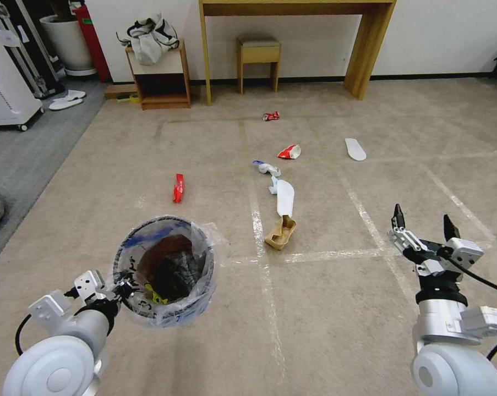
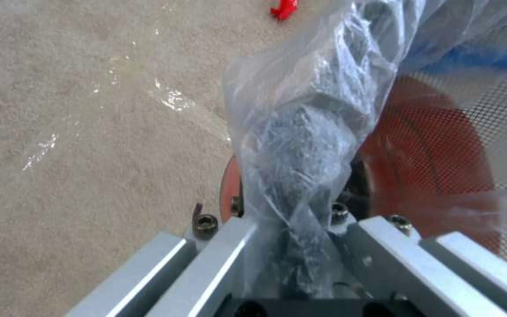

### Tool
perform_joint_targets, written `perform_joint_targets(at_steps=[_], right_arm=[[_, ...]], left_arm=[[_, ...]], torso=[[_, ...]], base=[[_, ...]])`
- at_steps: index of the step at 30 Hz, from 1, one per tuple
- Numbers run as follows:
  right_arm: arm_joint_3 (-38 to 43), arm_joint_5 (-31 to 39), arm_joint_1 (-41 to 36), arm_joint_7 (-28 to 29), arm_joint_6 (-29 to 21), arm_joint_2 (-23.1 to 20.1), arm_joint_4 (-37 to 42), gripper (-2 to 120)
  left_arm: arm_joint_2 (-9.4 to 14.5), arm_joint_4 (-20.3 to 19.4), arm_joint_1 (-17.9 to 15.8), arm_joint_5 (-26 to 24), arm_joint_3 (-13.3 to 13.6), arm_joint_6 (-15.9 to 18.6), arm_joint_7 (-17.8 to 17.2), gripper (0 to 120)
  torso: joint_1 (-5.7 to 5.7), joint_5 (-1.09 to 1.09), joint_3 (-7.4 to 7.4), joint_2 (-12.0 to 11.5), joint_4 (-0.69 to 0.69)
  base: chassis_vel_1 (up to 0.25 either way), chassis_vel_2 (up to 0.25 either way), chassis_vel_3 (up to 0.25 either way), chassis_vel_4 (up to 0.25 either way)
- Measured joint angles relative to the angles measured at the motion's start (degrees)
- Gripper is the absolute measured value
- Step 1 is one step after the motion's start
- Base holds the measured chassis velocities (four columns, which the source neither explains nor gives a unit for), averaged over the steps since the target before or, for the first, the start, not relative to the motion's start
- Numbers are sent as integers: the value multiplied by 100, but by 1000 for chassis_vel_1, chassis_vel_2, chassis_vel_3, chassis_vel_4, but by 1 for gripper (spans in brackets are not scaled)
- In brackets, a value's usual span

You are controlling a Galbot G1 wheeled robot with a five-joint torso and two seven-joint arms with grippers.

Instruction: Pick up the trash bin and place the garbage on the floor into it.

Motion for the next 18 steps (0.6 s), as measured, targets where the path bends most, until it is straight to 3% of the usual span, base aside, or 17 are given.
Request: perform_joint_targets(at_steps=[18], right_arm=[[109,387,172,120,174,-118,-72,100]], left_arm=[[-13,124,-48,37,15,8,1,0]], torso=[[0,0,0,0,0]], base=[[0,0,0,0]])
